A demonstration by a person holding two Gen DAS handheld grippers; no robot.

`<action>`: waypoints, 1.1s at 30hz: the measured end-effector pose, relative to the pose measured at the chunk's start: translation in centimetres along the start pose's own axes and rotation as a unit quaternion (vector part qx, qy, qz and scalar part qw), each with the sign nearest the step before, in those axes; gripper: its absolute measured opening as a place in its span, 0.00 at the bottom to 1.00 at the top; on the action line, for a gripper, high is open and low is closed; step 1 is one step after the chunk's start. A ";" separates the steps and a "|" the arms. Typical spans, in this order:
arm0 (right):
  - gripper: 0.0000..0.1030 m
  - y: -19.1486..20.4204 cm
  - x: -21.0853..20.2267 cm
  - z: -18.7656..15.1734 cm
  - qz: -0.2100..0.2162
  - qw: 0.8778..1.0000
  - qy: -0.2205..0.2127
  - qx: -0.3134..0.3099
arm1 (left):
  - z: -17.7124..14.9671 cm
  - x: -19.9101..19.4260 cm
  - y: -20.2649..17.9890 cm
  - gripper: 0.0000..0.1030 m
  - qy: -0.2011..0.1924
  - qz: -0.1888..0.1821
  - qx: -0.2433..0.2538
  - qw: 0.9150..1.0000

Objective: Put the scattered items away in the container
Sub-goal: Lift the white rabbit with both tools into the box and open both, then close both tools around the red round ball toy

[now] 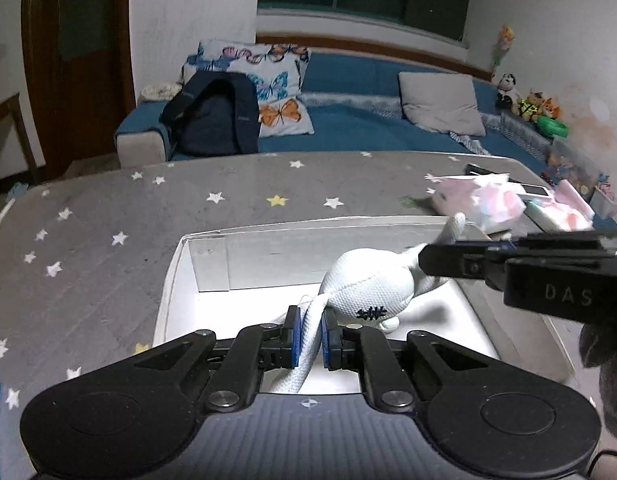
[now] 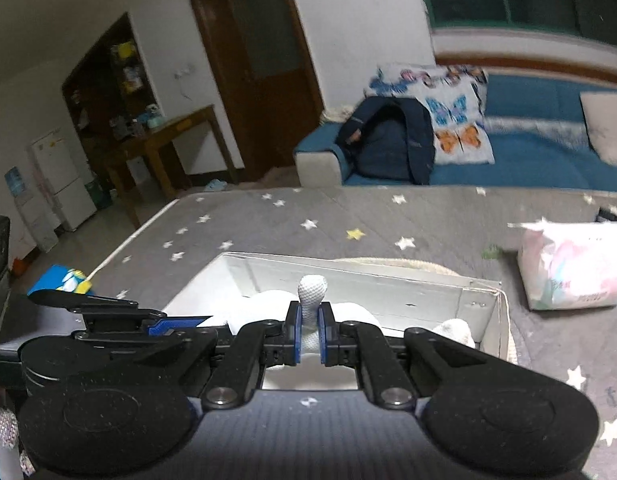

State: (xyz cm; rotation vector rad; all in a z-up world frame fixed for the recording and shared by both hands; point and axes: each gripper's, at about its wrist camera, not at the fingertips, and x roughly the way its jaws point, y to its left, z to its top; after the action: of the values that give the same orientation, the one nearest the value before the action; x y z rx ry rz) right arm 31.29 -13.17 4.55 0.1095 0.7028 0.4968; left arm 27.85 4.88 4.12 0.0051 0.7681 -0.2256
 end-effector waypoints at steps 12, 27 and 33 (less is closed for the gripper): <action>0.13 -2.2 2.8 -0.5 -0.026 0.999 0.021 0.019 | 0.3 1.9 1.4 0.24 0.019 0.014 -0.032 0.999; 0.39 0.8 -5.6 -3.5 -0.023 0.997 -0.022 -0.074 | -2.2 -4.7 -1.5 0.24 -0.030 -0.003 -0.018 0.999; 0.52 2.0 -9.8 -6.5 -0.023 0.994 -0.045 -0.099 | -4.7 -7.4 -3.2 0.24 -0.041 -0.022 -0.021 0.999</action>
State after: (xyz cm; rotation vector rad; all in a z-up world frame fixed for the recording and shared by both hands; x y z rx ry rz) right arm 19.88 -16.50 5.88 -0.0696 0.5638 0.5114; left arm 18.78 3.67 6.09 -0.0601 0.6915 -0.2501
